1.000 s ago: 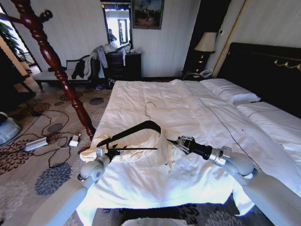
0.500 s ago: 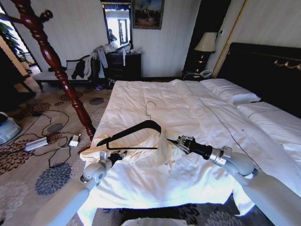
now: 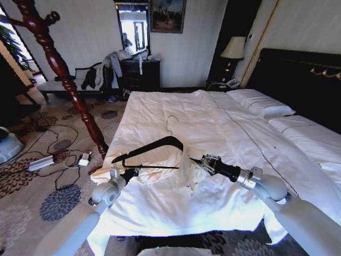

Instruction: Pick up the clothes from the bed and hang them on the clothes hanger.

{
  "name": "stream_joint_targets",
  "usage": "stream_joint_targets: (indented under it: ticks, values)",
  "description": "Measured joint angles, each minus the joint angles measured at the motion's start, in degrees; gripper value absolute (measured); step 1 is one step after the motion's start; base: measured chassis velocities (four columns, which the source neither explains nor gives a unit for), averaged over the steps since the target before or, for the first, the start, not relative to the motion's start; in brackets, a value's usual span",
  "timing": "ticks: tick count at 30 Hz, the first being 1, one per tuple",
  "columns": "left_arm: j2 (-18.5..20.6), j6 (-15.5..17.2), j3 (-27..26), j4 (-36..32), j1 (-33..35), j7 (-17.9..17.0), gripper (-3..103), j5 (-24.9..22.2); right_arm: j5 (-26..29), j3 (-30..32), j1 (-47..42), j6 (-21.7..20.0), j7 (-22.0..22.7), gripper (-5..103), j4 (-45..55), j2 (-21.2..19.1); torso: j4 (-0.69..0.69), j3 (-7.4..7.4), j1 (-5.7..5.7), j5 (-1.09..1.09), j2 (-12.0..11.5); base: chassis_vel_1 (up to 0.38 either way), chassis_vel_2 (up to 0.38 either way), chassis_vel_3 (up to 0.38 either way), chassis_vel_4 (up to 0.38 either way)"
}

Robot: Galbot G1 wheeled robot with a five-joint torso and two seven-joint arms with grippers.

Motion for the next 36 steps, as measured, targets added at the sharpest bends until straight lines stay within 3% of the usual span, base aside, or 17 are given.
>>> stream_joint_targets:
  ticks: [6,10,15,19,21,23,24,26,30,34,36]
  values:
    - [0.73,-2.38,-3.16,-2.45,-0.65,1.4,1,-3.41,3.43,-0.97,-1.44,-2.31,3.06,19,-0.44,0.3,-0.01,0.0,0.0,0.0,0.0,0.0,0.0,0.0,0.0]
    - [3.72,-3.53,-7.19,-4.68,-2.5,2.15,1,-9.38,3.99,-1.92,-2.23,-4.08,6.77,19,-0.86,0.55,-0.01,0.0,0.0,0.01,0.0,0.0,0.0,0.0,0.0]
    - [6.82,-3.71,-9.2,-5.91,-1.8,2.25,1,-11.85,5.09,-2.03,-1.85,-4.93,8.99,19,-0.91,0.99,0.0,0.0,0.0,0.02,0.0,0.0,0.0,0.0,0.0]
    - [6.59,-3.71,-9.43,-7.15,2.73,2.58,1,-8.52,5.26,-1.55,-2.04,-4.98,9.09,19,-0.84,1.08,-0.01,0.0,0.0,0.0,0.0,0.0,0.0,0.0,0.0]
    - [5.68,-3.85,-8.76,-8.1,7.94,3.0,1,-3.72,4.99,-1.32,-2.46,-4.96,9.0,19,-0.7,1.32,-0.01,0.0,0.0,0.0,0.0,0.0,0.0,0.0,0.0]
    - [3.62,-4.75,-7.36,-8.32,15.33,3.38,1,3.96,4.18,-1.34,-2.99,-4.74,8.78,19,-0.63,2.26,0.01,0.0,-0.01,-0.01,0.0,0.0,0.0,0.0,0.0]
    - [3.62,-4.75,-7.36,-8.32,15.33,3.38,1,3.96,4.18,-1.34,-2.99,-4.74,8.78,19,-0.63,2.26,0.01,0.0,-0.01,-0.01,0.0,0.0,0.0,0.0,0.0]
    - [1.26,-5.22,-6.24,-8.0,20.25,3.47,1,9.01,3.27,-1.67,-3.4,-4.57,8.49,19,-0.66,3.13,0.03,-0.01,-0.02,0.01,0.01,0.0,0.0,0.0,0.0]
    - [-0.53,-4.71,-5.8,-8.22,23.77,2.78,-1,11.69,1.99,-2.21,-4.14,-4.42,7.84,19,-0.79,3.64,-0.01,-0.01,-0.01,0.0,0.01,0.0,0.0,0.0,0.0]
    - [-0.76,-3.47,-6.34,-9.8,26.3,1.73,9,12.37,0.85,-2.65,-4.54,-4.28,7.37,19,-0.96,3.83,-0.02,-0.01,-0.02,0.01,0.01,0.0,0.0,0.0,0.0]
    - [-0.4,-2.79,-7.15,-11.48,28.44,1.26,20,13.42,0.47,-2.77,-4.59,-4.19,7.22,19,-0.96,4.0,-0.01,-0.01,-0.01,0.01,0.01,0.0,0.0,0.0,0.0]
